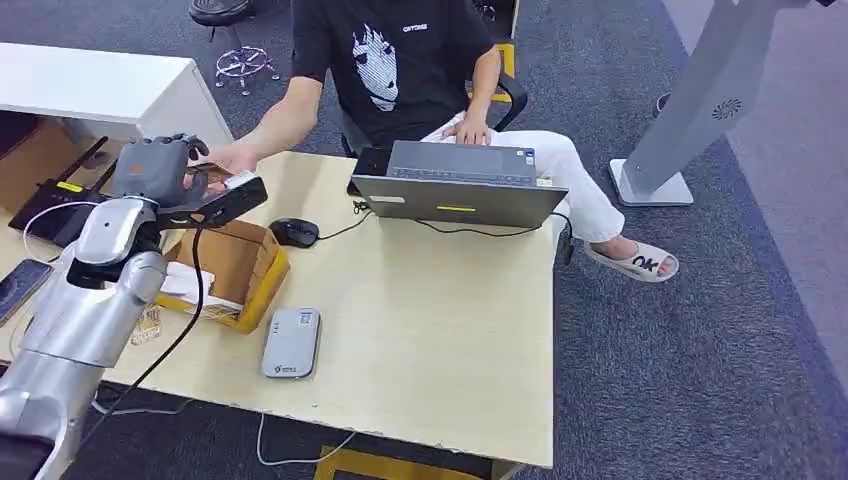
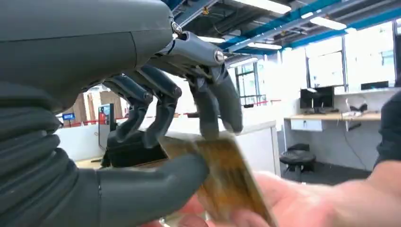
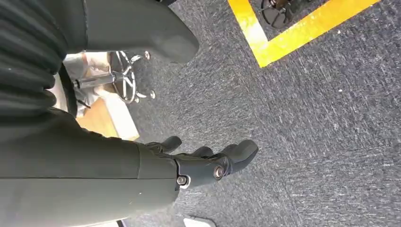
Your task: Pass the card to the sensor for recognition and then transmit it.
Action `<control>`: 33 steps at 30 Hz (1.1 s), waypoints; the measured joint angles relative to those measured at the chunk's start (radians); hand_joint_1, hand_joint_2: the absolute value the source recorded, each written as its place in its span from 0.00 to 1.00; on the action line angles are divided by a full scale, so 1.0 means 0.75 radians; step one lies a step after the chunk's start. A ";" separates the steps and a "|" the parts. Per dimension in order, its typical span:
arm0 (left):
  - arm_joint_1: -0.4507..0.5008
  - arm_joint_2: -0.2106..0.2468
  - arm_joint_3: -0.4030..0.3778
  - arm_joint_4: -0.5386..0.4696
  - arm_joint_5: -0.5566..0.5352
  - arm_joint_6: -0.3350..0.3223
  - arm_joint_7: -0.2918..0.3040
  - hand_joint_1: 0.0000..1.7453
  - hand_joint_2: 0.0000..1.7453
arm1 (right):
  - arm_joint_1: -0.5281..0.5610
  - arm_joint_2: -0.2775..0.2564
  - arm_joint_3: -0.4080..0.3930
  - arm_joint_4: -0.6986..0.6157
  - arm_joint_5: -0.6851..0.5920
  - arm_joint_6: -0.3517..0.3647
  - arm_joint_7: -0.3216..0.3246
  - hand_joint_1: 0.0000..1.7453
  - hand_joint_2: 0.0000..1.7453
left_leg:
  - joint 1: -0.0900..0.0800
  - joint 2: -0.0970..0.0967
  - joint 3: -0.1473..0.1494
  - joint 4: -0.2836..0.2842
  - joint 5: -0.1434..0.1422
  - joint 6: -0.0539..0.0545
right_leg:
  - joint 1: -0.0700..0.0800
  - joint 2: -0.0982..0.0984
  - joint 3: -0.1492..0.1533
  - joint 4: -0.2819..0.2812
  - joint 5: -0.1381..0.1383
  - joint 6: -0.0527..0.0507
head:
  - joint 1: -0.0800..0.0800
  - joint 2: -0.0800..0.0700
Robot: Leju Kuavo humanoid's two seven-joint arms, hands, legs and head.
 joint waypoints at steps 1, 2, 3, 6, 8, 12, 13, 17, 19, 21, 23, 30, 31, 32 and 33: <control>0.003 -0.008 0.007 -0.001 -0.004 0.021 -0.008 0.00 1.00 | 0.000 -0.001 0.003 -0.001 0.000 0.000 0.003 0.00 1.00 | 0.000 0.000 0.000 0.000 0.000 0.000 | 0.000 0.000 0.000 0.000 0.000 0.000 | -0.001 0.000; 0.011 -0.017 0.015 -0.007 -0.007 0.042 -0.015 0.00 1.00 | 0.000 -0.002 0.008 -0.004 0.000 0.000 0.005 0.00 1.00 | 0.000 0.000 0.000 0.000 0.000 0.000 | 0.000 0.000 0.000 0.000 0.000 0.000 | -0.001 0.000; 0.019 -0.025 0.023 -0.015 -0.009 0.059 -0.025 0.00 1.00 | 0.000 -0.003 0.011 -0.007 0.001 0.000 0.009 0.00 1.00 | 0.000 0.000 0.000 0.000 0.000 0.000 | 0.000 0.000 0.000 0.000 0.000 0.000 | 0.000 0.000; 0.035 -0.051 0.042 -0.037 0.002 0.069 -0.045 0.00 1.00 | 0.000 -0.007 0.018 -0.014 0.000 0.000 0.014 0.00 1.00 | 0.000 0.000 0.000 0.000 0.000 0.000 | 0.000 0.000 0.000 0.000 0.000 0.000 | 0.000 0.000; 0.038 -0.066 0.052 -0.048 0.010 0.068 -0.052 0.00 1.00 | 0.001 -0.010 0.023 -0.019 0.000 0.000 0.014 0.00 1.00 | 0.000 0.000 0.000 0.000 0.000 0.000 | 0.000 0.000 0.000 0.000 0.000 0.000 | 0.000 0.000; 0.039 -0.086 0.072 -0.060 0.013 0.068 -0.057 0.00 1.00 | 0.001 -0.014 0.031 -0.027 0.000 0.000 0.014 0.00 1.00 | 0.000 0.000 0.000 0.000 0.000 0.000 | 0.000 0.000 0.000 0.000 0.000 0.000 | -0.001 0.000; 0.039 -0.089 0.074 -0.062 0.013 0.068 -0.057 0.00 1.00 | 0.001 -0.014 0.032 -0.027 0.000 0.000 0.014 0.00 1.00 | 0.000 0.000 0.000 0.000 0.000 0.000 | 0.000 0.000 0.000 0.000 0.000 0.000 | 0.000 0.000; 0.039 -0.099 0.081 -0.065 0.013 0.068 -0.057 0.00 1.00 | 0.001 -0.016 0.033 -0.032 0.000 0.000 0.014 0.00 1.00 | 0.000 0.000 0.000 0.000 0.000 0.000 | 0.000 0.000 0.000 0.000 0.000 0.000 | 0.000 0.000; 0.040 -0.102 0.083 -0.067 0.015 0.067 -0.059 0.00 1.00 | 0.001 -0.017 0.034 -0.032 0.001 0.000 0.013 0.00 1.00 | 0.000 0.000 0.000 0.000 0.000 0.000 | 0.000 0.000 0.000 0.000 0.000 0.000 | 0.000 0.000; 0.043 -0.104 0.087 -0.067 0.019 0.066 -0.060 0.00 1.00 | 0.001 -0.017 0.037 -0.032 0.001 0.000 0.013 0.00 1.00 | 0.000 0.000 0.000 0.000 0.000 0.000 | 0.000 0.000 0.000 0.000 0.000 0.000 | 0.000 0.000; 0.060 -0.103 0.099 -0.073 0.038 0.065 -0.073 0.00 1.00 | 0.001 -0.017 0.038 -0.032 0.000 0.000 0.008 0.00 1.00 | 0.000 0.000 0.000 0.000 0.000 0.000 | 0.000 0.000 0.000 0.000 0.000 0.000 | 0.000 0.000; 0.475 -0.015 0.227 -0.368 0.212 0.053 -0.186 0.00 1.00 | 0.014 -0.014 -0.016 -0.023 -0.001 0.000 0.007 0.00 1.00 | 0.000 0.009 0.001 -0.002 -0.004 -0.001 | 0.000 0.010 -0.002 0.000 -0.002 -0.001 | -0.002 0.000; 0.564 -0.004 0.250 -0.428 0.226 0.053 -0.199 0.00 1.00 | 0.016 -0.013 -0.028 -0.020 -0.001 0.000 0.007 0.00 1.00 | 0.000 0.009 0.000 -0.002 -0.004 -0.002 | 0.000 0.010 -0.003 0.000 -0.003 -0.002 | -0.003 0.000; 0.645 0.006 0.279 -0.486 0.237 0.053 -0.212 0.00 1.00 | 0.018 -0.012 -0.040 -0.016 -0.001 0.000 0.003 0.00 1.00 | 0.000 0.009 0.000 -0.002 -0.005 -0.002 | 0.000 0.010 -0.003 0.000 -0.003 -0.002 | -0.003 0.000; 0.742 0.014 0.310 -0.549 0.247 0.054 -0.226 0.00 1.00 | 0.021 -0.011 -0.053 -0.014 -0.001 0.000 -0.003 0.00 1.00 | 0.000 0.009 0.000 -0.002 -0.006 -0.002 | 0.000 0.010 -0.004 0.000 -0.005 -0.002 | -0.003 0.000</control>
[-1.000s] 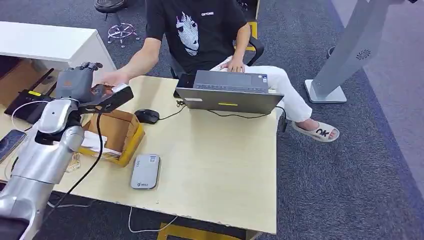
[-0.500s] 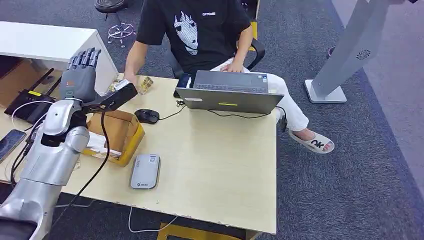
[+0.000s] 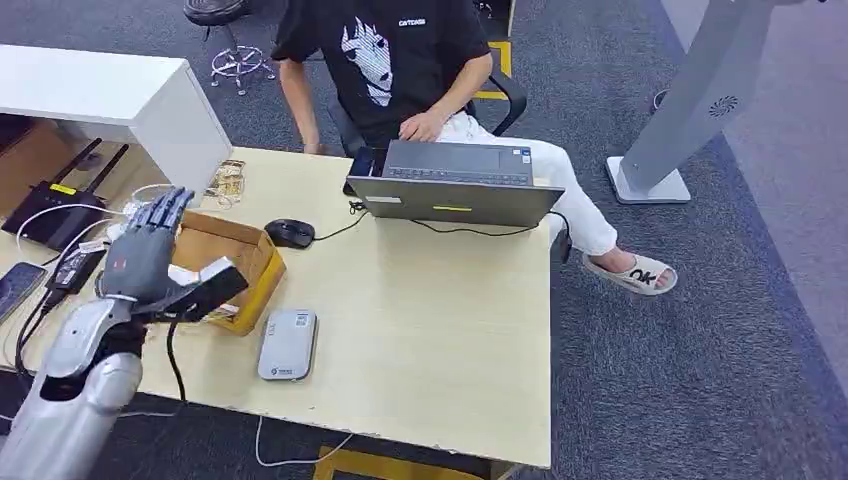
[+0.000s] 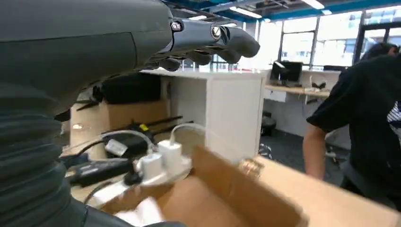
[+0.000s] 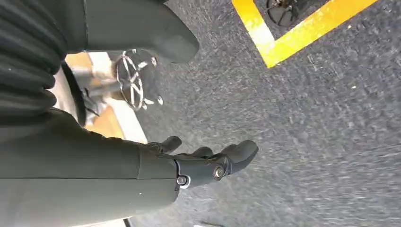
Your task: Pass the card to the sensor for recognition and then transmit it.
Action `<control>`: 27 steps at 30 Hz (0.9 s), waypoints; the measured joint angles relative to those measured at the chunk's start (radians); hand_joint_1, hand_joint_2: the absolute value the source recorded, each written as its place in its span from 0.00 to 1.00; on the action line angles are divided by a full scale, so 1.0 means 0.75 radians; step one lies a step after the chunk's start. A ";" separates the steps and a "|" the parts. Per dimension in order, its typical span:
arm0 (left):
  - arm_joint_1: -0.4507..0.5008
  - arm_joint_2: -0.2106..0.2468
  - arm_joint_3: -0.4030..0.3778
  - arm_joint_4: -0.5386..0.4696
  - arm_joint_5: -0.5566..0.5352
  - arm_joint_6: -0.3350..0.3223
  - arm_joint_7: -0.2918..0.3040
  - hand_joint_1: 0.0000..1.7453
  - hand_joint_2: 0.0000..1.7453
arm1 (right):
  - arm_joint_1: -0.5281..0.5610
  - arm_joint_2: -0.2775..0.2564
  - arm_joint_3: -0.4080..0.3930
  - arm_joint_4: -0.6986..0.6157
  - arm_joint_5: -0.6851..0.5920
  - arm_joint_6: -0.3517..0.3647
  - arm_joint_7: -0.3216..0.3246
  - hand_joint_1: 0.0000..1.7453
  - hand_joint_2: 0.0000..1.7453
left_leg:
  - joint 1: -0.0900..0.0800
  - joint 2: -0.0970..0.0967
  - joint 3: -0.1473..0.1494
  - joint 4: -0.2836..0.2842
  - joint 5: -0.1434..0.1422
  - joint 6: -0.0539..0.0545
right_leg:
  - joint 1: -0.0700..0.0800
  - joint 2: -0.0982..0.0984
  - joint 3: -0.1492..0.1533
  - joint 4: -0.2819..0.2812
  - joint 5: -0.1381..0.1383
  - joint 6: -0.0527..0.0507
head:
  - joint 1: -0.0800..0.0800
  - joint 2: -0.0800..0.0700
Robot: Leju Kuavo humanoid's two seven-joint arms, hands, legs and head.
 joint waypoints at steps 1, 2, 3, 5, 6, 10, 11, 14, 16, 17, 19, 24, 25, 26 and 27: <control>0.073 0.003 0.024 -0.047 0.006 0.001 -0.008 0.00 1.00 | 0.002 0.001 -0.011 0.002 -0.001 0.000 -0.011 0.00 1.00 | 0.000 -0.001 0.000 0.000 0.000 0.000 | 0.000 -0.001 0.000 0.000 0.000 0.000 | 0.001 0.000; 0.150 0.006 0.049 -0.102 0.007 0.002 -0.011 0.00 1.00 | 0.004 0.001 -0.024 0.003 -0.001 0.000 -0.025 0.00 1.00 | 0.000 -0.001 0.000 0.000 0.000 0.000 | 0.000 -0.002 0.000 0.000 -0.001 0.001 | 0.000 0.000; 0.203 0.009 0.065 -0.138 0.007 0.002 -0.015 0.00 1.00 | 0.004 0.001 -0.031 0.003 0.000 0.000 -0.035 0.00 1.00 | 0.000 -0.002 -0.001 0.000 0.000 0.000 | 0.000 -0.003 0.000 0.000 -0.001 0.001 | 0.000 0.000; 0.277 0.011 0.093 -0.203 0.007 0.002 -0.021 0.00 1.00 | 0.003 0.001 -0.042 0.005 0.000 -0.001 -0.052 0.00 1.00 | 0.000 -0.005 -0.001 0.000 0.000 0.000 | 0.000 -0.006 0.001 0.000 -0.001 0.001 | 0.001 0.000; 0.312 0.011 0.109 -0.234 0.007 0.002 -0.022 0.00 1.00 | 0.002 0.001 -0.047 0.005 0.000 0.000 -0.054 0.00 1.00 | 0.000 -0.005 -0.001 0.000 0.000 0.000 | 0.000 -0.007 0.001 0.000 -0.001 0.001 | 0.000 0.000; 0.393 0.010 0.151 -0.320 0.003 0.002 -0.033 0.00 1.00 | 0.002 0.001 -0.054 0.014 0.000 -0.001 -0.057 0.00 1.00 | 0.000 -0.005 -0.001 0.000 0.001 0.001 | 0.000 -0.007 0.002 0.000 0.000 0.001 | 0.000 0.000; 0.409 0.010 0.155 -0.336 0.003 0.002 -0.035 0.00 1.00 | 0.002 0.001 -0.057 0.017 0.000 0.000 -0.055 0.00 1.00 | 0.000 -0.005 -0.001 0.000 0.002 0.001 | 0.000 -0.007 0.002 0.000 0.000 0.001 | 0.001 0.000; 0.447 0.010 0.169 -0.386 0.003 0.002 -0.047 0.00 1.00 | 0.003 0.001 -0.068 0.025 0.000 0.000 -0.049 0.00 1.00 | 0.000 -0.005 -0.001 0.000 0.002 0.001 | 0.000 -0.007 0.002 0.000 0.000 0.001 | 0.000 0.000; 0.466 0.010 0.172 -0.409 0.003 0.002 -0.048 0.00 1.00 | 0.003 0.001 -0.074 0.029 0.000 0.000 -0.041 0.00 1.00 | 0.000 -0.006 -0.001 0.000 0.002 0.001 | 0.000 -0.008 0.002 0.000 0.000 0.001 | 0.000 0.000; 0.473 0.010 0.174 -0.420 0.003 0.003 -0.049 0.00 1.00 | 0.003 0.001 -0.077 0.030 0.000 0.000 -0.040 0.00 1.00 | 0.000 -0.007 -0.001 0.000 0.002 0.001 | 0.000 -0.008 0.002 0.000 0.000 0.001 | 0.001 0.000; 0.487 0.010 0.179 -0.435 0.003 0.003 -0.049 0.00 1.00 | 0.003 0.001 -0.080 0.032 0.000 -0.001 -0.037 0.00 1.00 | 0.000 -0.007 -0.001 0.000 0.002 0.001 | 0.000 -0.008 0.002 0.000 0.000 0.001 | 0.000 0.000; 0.507 0.010 0.186 -0.458 0.002 0.003 -0.049 0.00 1.00 | 0.003 0.001 -0.090 0.036 0.000 -0.001 -0.034 0.00 1.00 | 0.000 -0.007 -0.001 0.000 0.002 0.001 | 0.000 -0.008 0.002 0.000 0.000 0.001 | 0.000 0.000; 0.509 0.010 0.188 -0.461 0.001 0.003 -0.049 0.00 1.00 | 0.003 0.001 -0.091 0.037 0.000 0.000 -0.034 0.00 1.00 | 0.000 -0.007 -0.001 0.000 0.002 0.001 | 0.000 -0.009 0.002 0.000 0.000 0.001 | 0.000 0.000; 0.510 0.010 0.190 -0.464 0.002 0.003 -0.049 0.00 1.00 | 0.003 0.001 -0.091 0.037 0.000 -0.001 -0.034 0.00 1.00 | 0.000 -0.007 -0.001 0.000 0.002 0.001 | 0.000 -0.009 0.002 0.000 0.000 0.001 | 0.001 0.000; 0.511 0.010 0.192 -0.466 0.002 0.003 -0.049 0.00 1.00 | 0.003 0.001 -0.092 0.037 0.000 -0.001 -0.033 0.00 1.00 | 0.000 -0.007 -0.001 0.000 0.002 0.001 | 0.000 -0.009 0.002 0.000 0.000 0.001 | 0.000 0.000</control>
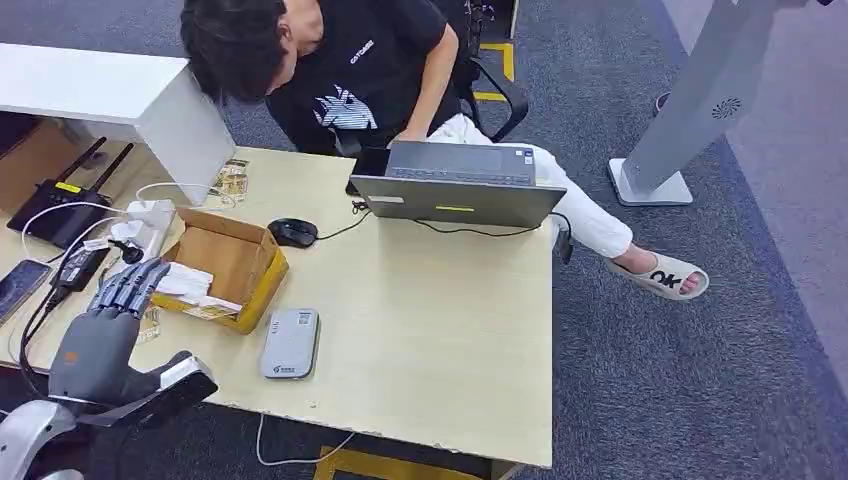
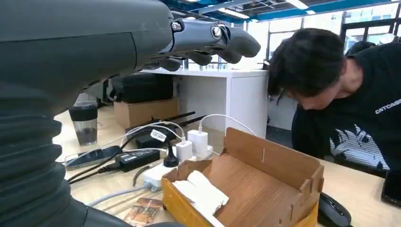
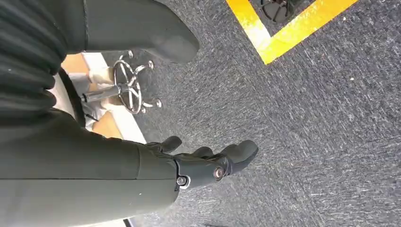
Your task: Pass the card to the sensor for recognition and then transmit it.
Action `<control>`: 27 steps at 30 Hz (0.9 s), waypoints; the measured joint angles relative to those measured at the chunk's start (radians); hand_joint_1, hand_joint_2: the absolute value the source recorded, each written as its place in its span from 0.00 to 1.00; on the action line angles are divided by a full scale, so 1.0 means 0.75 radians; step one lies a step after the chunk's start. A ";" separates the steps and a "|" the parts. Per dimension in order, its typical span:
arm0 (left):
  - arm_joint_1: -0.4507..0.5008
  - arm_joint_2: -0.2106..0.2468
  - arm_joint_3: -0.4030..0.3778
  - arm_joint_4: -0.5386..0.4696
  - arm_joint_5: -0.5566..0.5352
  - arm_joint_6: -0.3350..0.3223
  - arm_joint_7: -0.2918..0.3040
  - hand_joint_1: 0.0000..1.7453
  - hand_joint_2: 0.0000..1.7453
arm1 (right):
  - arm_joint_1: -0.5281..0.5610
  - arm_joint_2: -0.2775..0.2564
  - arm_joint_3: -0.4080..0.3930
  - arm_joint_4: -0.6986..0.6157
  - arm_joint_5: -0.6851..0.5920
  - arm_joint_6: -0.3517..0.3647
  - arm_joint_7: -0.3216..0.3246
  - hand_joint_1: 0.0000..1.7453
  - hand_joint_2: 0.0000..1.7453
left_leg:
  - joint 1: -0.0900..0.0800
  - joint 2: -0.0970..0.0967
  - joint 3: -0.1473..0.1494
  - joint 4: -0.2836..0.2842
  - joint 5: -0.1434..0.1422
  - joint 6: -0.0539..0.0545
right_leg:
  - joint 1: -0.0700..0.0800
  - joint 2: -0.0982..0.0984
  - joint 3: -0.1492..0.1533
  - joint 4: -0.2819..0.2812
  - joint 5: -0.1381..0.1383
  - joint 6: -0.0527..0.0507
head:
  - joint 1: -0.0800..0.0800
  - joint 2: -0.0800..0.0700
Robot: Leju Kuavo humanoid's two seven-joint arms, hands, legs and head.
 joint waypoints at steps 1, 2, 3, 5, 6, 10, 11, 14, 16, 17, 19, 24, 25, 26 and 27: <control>0.001 0.000 0.002 -0.002 0.000 0.000 0.000 0.00 1.00 | 0.000 0.000 -0.001 0.001 0.000 0.000 0.000 0.00 1.00 | 0.000 0.000 0.000 0.000 0.000 0.000 | 0.000 0.000 0.000 0.000 0.000 0.000 | 0.000 0.000; 0.002 0.000 0.003 -0.002 -0.001 0.000 0.000 0.00 1.00 | 0.000 0.000 -0.002 0.001 0.000 0.000 0.000 0.00 1.00 | 0.000 0.000 0.000 0.000 0.000 0.000 | 0.000 0.000 0.000 0.000 0.000 0.000 | 0.000 0.000; 0.003 0.000 0.004 -0.003 -0.001 0.000 0.000 0.00 1.00 | 0.000 0.001 -0.003 0.001 0.000 0.000 0.000 0.00 1.00 | 0.000 0.000 0.000 0.000 0.000 0.000 | 0.000 0.000 0.000 0.000 0.000 0.000 | 0.000 -0.001; 0.007 0.002 0.006 -0.005 -0.007 -0.006 0.000 0.00 1.00 | 0.000 0.001 -0.005 0.002 0.000 0.001 0.004 0.00 1.00 | 0.000 0.000 0.000 0.000 0.000 0.000 | 0.000 0.000 0.000 0.000 0.000 0.000 | 0.000 0.000; 0.014 0.006 0.009 -0.008 -0.013 -0.018 0.003 0.00 1.00 | 0.000 0.001 -0.008 0.002 0.000 0.000 0.008 0.00 1.00 | 0.000 0.000 0.000 0.000 0.000 0.000 | 0.000 0.000 0.000 0.000 0.000 0.000 | 0.001 0.000; 0.040 0.039 0.029 -0.011 -0.043 -0.076 0.046 0.00 1.00 | 0.002 0.001 -0.018 0.004 0.000 0.000 0.020 0.00 1.00 | 0.000 0.000 0.000 0.000 0.000 0.000 | 0.000 0.000 0.000 0.000 0.000 0.000 | 0.000 0.000; 0.042 0.046 0.037 -0.010 -0.050 -0.093 0.059 0.00 1.00 | 0.002 0.001 -0.018 0.004 0.000 0.000 0.020 0.00 1.00 | 0.000 0.000 0.000 0.000 0.000 0.000 | 0.000 0.000 0.000 0.000 0.000 0.000 | 0.000 0.000; 0.039 0.061 0.048 0.007 -0.066 -0.123 0.081 0.00 1.00 | 0.002 0.003 -0.018 0.004 0.000 0.000 0.017 0.00 1.00 | 0.000 0.000 0.000 0.000 0.000 0.000 | 0.000 0.000 0.000 0.000 0.000 0.000 | 0.000 0.000; 0.023 0.061 0.048 0.036 -0.091 -0.124 0.094 0.00 1.00 | 0.001 0.003 -0.017 0.004 0.000 0.000 0.015 0.00 1.00 | 0.000 0.000 0.000 0.000 0.000 0.000 | 0.000 0.000 0.000 0.000 0.000 0.000 | 0.000 0.000; 0.011 0.061 0.048 0.059 -0.107 -0.124 0.100 0.00 1.00 | 0.000 0.003 -0.017 0.004 0.000 0.000 0.015 0.00 1.00 | 0.000 0.000 0.000 0.000 0.000 0.000 | 0.000 -0.001 0.000 0.000 0.000 0.000 | 0.001 0.000; -0.014 0.060 0.047 0.098 -0.127 -0.124 0.112 0.00 1.00 | -0.001 0.003 -0.013 0.004 0.000 0.000 0.015 0.00 1.00 | 0.000 -0.001 0.000 0.000 0.000 0.000 | 0.000 -0.001 0.000 0.000 0.000 0.000 | 0.000 -0.001; -0.098 0.045 0.044 0.227 -0.153 -0.122 0.126 0.00 1.00 | -0.006 0.003 0.011 0.004 0.001 0.000 0.025 0.00 1.00 | 0.000 -0.001 0.000 0.000 0.001 0.000 | 0.000 -0.001 0.000 0.000 0.001 0.000 | 0.001 0.000; -0.098 0.045 0.044 0.227 -0.153 -0.122 0.126 0.00 1.00 | -0.006 0.003 0.011 0.004 0.001 0.000 0.025 0.00 1.00 | 0.000 -0.001 0.000 0.000 0.001 0.000 | 0.000 -0.001 0.000 0.000 0.001 0.000 | 0.001 0.000; -0.098 0.045 0.044 0.227 -0.153 -0.122 0.126 0.00 1.00 | -0.006 0.003 0.011 0.004 0.001 0.000 0.025 0.00 1.00 | 0.000 -0.001 0.000 0.000 0.001 0.000 | 0.000 -0.001 0.000 0.000 0.001 0.000 | 0.001 0.000; -0.098 0.045 0.044 0.227 -0.153 -0.122 0.126 0.00 1.00 | -0.006 0.003 0.011 0.004 0.001 0.000 0.025 0.00 1.00 | 0.000 -0.001 0.000 0.000 0.001 0.000 | 0.000 -0.001 0.000 0.000 0.001 0.000 | 0.001 0.000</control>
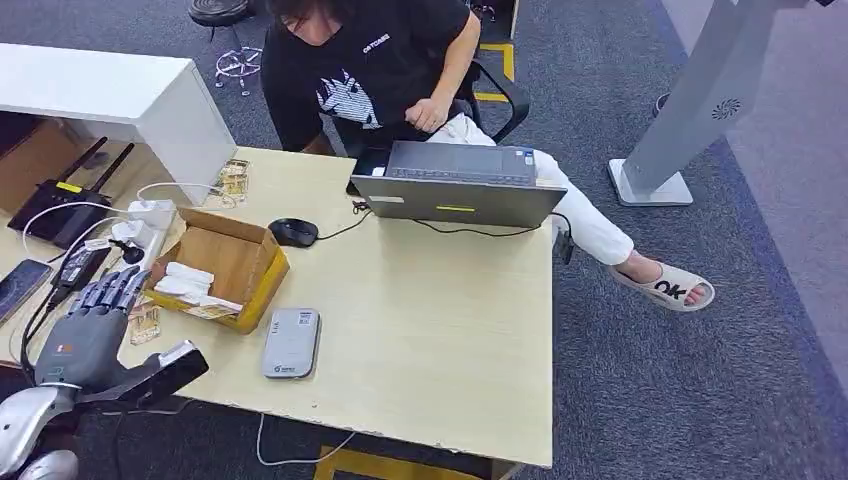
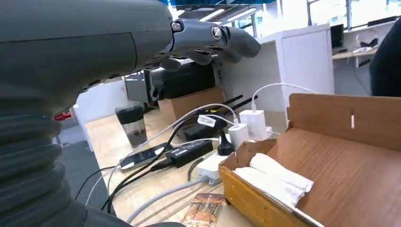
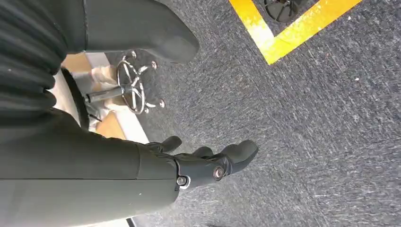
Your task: Pass the card to the sensor for recognition and then transmit it.
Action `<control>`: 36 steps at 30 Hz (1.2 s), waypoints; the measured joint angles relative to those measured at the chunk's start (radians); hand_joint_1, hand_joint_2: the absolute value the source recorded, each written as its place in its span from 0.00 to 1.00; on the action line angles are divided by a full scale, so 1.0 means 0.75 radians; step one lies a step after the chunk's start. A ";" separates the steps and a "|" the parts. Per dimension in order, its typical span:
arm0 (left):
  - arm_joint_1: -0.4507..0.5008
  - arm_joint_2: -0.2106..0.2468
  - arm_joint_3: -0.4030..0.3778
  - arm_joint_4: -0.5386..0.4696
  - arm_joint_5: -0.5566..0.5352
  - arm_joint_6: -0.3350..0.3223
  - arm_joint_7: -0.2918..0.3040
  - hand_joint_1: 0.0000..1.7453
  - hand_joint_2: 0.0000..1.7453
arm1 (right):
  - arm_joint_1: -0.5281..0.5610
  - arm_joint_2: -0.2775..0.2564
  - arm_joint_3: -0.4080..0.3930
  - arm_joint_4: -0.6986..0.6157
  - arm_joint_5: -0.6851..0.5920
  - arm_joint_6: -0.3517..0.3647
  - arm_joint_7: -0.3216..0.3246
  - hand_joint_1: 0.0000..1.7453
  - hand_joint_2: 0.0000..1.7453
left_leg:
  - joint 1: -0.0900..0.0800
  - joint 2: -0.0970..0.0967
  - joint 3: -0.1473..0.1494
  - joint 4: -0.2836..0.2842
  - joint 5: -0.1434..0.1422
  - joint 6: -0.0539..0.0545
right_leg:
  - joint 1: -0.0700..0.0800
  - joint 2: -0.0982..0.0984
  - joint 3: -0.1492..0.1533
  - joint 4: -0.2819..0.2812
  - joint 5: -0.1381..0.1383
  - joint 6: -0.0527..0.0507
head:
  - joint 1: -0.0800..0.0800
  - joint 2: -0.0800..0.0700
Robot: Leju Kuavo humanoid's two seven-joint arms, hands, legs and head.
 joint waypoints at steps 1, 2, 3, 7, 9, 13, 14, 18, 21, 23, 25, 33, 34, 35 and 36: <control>0.000 0.000 0.000 0.000 0.000 0.000 0.000 0.00 1.00 | 0.000 0.000 0.000 0.000 0.000 0.000 0.000 0.00 1.00 | 0.000 0.000 0.000 0.000 0.000 0.000 | 0.000 0.000 0.000 0.000 0.000 0.000 | 0.000 0.000; 0.000 0.000 0.000 0.000 0.000 0.000 0.000 0.00 1.00 | 0.000 0.000 0.000 0.000 0.000 0.000 0.000 0.00 1.00 | 0.000 0.000 0.000 0.000 0.000 0.000 | 0.000 0.000 0.000 0.000 0.000 0.000 | 0.000 0.000; 0.000 0.000 0.000 0.000 0.000 0.000 0.000 0.00 1.00 | 0.000 0.000 0.000 0.000 0.000 0.000 0.000 0.00 1.00 | 0.000 0.000 0.000 0.000 0.000 0.000 | 0.000 0.000 0.000 0.000 0.000 0.000 | 0.000 0.000; -0.044 -0.012 -0.003 0.073 -0.010 0.003 0.003 0.00 1.00 | -0.002 0.000 0.015 0.000 -0.001 0.001 0.004 0.00 1.00 | 0.000 0.000 0.000 0.000 0.000 0.000 | 0.000 0.000 0.000 0.000 0.000 0.000 | -0.001 0.000; -0.185 -0.052 -0.035 0.307 -0.079 0.036 0.016 0.00 1.00 | -0.009 -0.001 0.076 -0.001 0.003 0.000 0.013 0.00 1.00 | 0.000 0.000 0.000 0.000 0.000 0.000 | 0.000 0.000 -0.001 0.000 0.000 0.000 | 0.000 0.000; -0.244 -0.075 -0.065 0.397 -0.125 0.069 0.013 0.00 1.00 | -0.010 -0.001 0.102 -0.004 0.003 0.001 0.013 0.00 1.00 | 0.000 0.000 0.000 0.000 0.000 0.000 | 0.000 0.000 -0.001 0.000 0.000 0.000 | -0.001 0.000; -0.262 -0.082 -0.075 0.420 -0.134 0.076 0.011 0.00 1.00 | -0.010 -0.001 0.109 -0.005 0.003 0.000 0.013 0.00 1.00 | 0.000 0.000 0.000 0.000 0.000 0.000 | 0.000 0.000 0.000 0.000 0.000 0.000 | -0.001 0.000; -0.313 -0.102 -0.102 0.490 -0.168 0.112 -0.001 0.00 1.00 | -0.010 -0.003 0.129 -0.007 0.002 0.000 0.013 0.00 1.00 | 0.000 0.000 0.000 0.000 0.000 0.000 | 0.000 0.000 -0.001 0.000 0.001 0.000 | -0.001 0.000; -0.347 -0.117 -0.117 0.532 -0.185 0.131 -0.004 0.00 1.00 | -0.011 -0.005 0.141 -0.008 -0.001 0.000 0.013 0.00 1.00 | 0.000 0.000 0.000 0.001 0.000 0.000 | 0.000 0.000 -0.001 0.000 0.001 0.000 | -0.001 0.000; -0.371 -0.126 -0.129 0.558 -0.192 0.136 -0.008 0.00 1.00 | -0.011 -0.006 0.149 -0.008 0.000 0.000 0.012 0.00 1.00 | 0.000 0.000 0.000 0.001 0.000 0.000 | 0.000 0.000 -0.001 0.000 0.001 0.000 | -0.001 0.000; -0.389 -0.137 -0.140 0.583 -0.186 0.138 -0.020 0.00 1.00 | -0.011 -0.008 0.155 -0.011 0.000 0.000 0.012 0.00 1.00 | 0.000 0.000 0.000 0.001 0.000 0.000 | 0.000 0.000 -0.001 0.000 0.001 0.000 | -0.001 0.000; -0.419 -0.172 -0.164 0.642 -0.155 0.138 -0.037 0.03 1.00 | -0.011 -0.015 0.174 -0.018 -0.001 0.000 0.010 0.00 1.00 | 0.000 0.001 0.000 0.001 0.000 0.000 | 0.000 0.001 -0.001 0.000 0.001 0.000 | -0.001 0.000; -0.420 -0.175 -0.167 0.650 -0.150 0.137 -0.040 0.06 1.00 | -0.011 -0.015 0.177 -0.018 -0.001 0.001 0.010 0.00 1.00 | 0.000 0.001 0.000 0.001 0.000 0.000 | 0.000 0.001 -0.001 0.000 0.001 0.000 | -0.001 0.000; -0.420 -0.179 -0.169 0.654 -0.147 0.137 -0.041 0.11 1.00 | -0.011 -0.015 0.179 -0.019 -0.001 0.000 0.010 0.00 1.00 | 0.000 0.001 0.000 0.001 0.000 0.000 | 0.000 0.001 -0.001 0.000 0.001 0.000 | -0.001 0.000; -0.420 -0.182 -0.169 0.658 -0.143 0.136 -0.043 0.24 1.00 | -0.011 -0.016 0.181 -0.019 -0.001 0.000 0.010 0.00 1.00 | 0.000 0.001 0.000 0.001 0.000 0.000 | 0.000 0.001 -0.001 0.000 0.001 0.000 | 0.000 0.000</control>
